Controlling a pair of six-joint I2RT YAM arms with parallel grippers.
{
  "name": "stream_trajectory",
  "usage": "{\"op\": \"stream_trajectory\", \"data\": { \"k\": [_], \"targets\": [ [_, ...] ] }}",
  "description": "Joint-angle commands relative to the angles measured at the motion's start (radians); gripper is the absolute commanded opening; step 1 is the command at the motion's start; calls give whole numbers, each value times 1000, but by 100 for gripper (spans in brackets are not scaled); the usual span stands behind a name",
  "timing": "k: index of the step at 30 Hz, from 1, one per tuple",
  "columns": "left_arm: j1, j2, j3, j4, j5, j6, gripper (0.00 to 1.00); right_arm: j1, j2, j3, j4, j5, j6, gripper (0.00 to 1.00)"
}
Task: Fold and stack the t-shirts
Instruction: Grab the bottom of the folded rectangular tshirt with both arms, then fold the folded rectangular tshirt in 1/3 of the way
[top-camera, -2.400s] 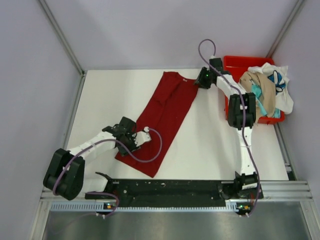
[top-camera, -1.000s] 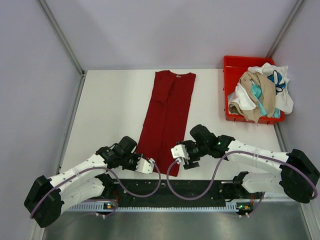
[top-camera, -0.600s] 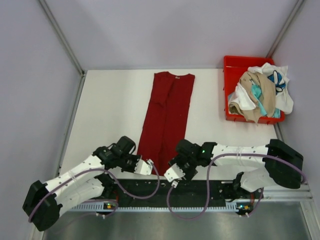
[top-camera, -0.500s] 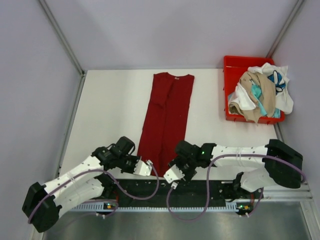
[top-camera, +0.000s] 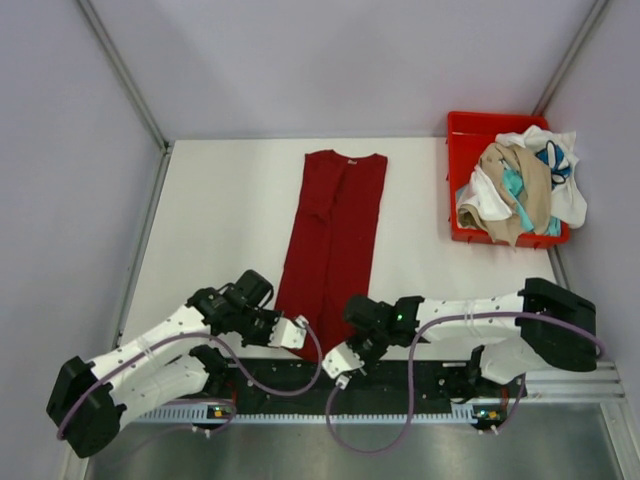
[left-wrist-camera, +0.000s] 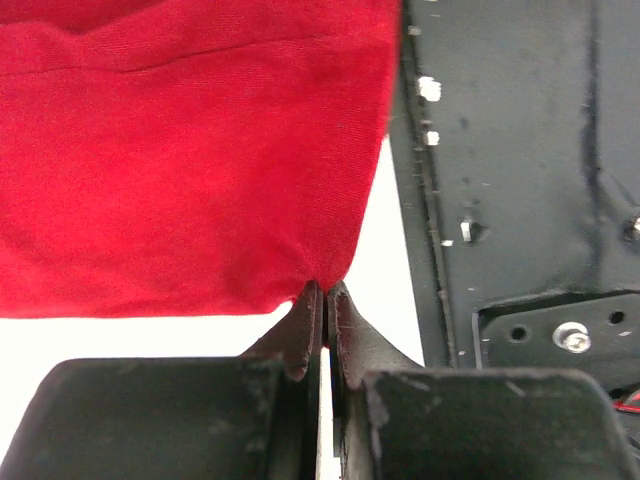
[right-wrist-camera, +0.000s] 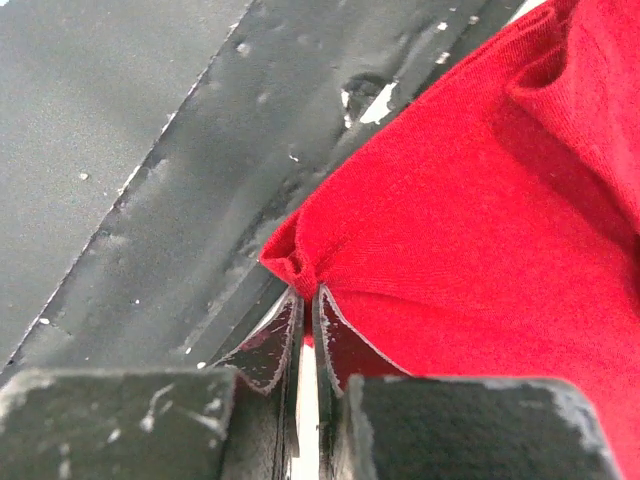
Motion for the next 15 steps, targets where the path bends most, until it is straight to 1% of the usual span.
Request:
{"op": "stream_trajectory", "data": {
  "k": [1, 3, 5, 8, 10, 11, 12, 13, 14, 15],
  "targets": [
    [-2, 4, 102, 94, -118, -148, 0, -71, -97, 25, -12, -51, 102, 0],
    [-2, 27, 147, 126, -186, -187, 0, -158, -134, 65, -3, -110, 163, 0],
    [-2, 62, 187, 149, -217, -216, 0, -238, -152, 95, 15, -153, 217, 0],
    [12, 143, 265, 183, -263, -271, 0, -367, -137, 138, 49, -211, 286, 0],
    [35, 223, 318, 232, -354, -309, 0, -474, -99, 161, 95, -275, 349, 0],
    [56, 277, 357, 273, -431, -343, 0, -532, -73, 172, 127, -300, 392, 0],
    [88, 326, 403, 289, -441, -363, 0, -574, -48, 183, 176, -311, 441, 0],
    [137, 381, 447, 295, -435, -391, 0, -618, -19, 190, 243, -329, 478, 0],
    [194, 429, 524, 289, -406, -424, 0, -658, 7, 197, 293, -343, 525, 0],
    [223, 496, 582, 278, -375, -440, 0, -684, 30, 198, 351, -348, 558, 0]
  ]
}}
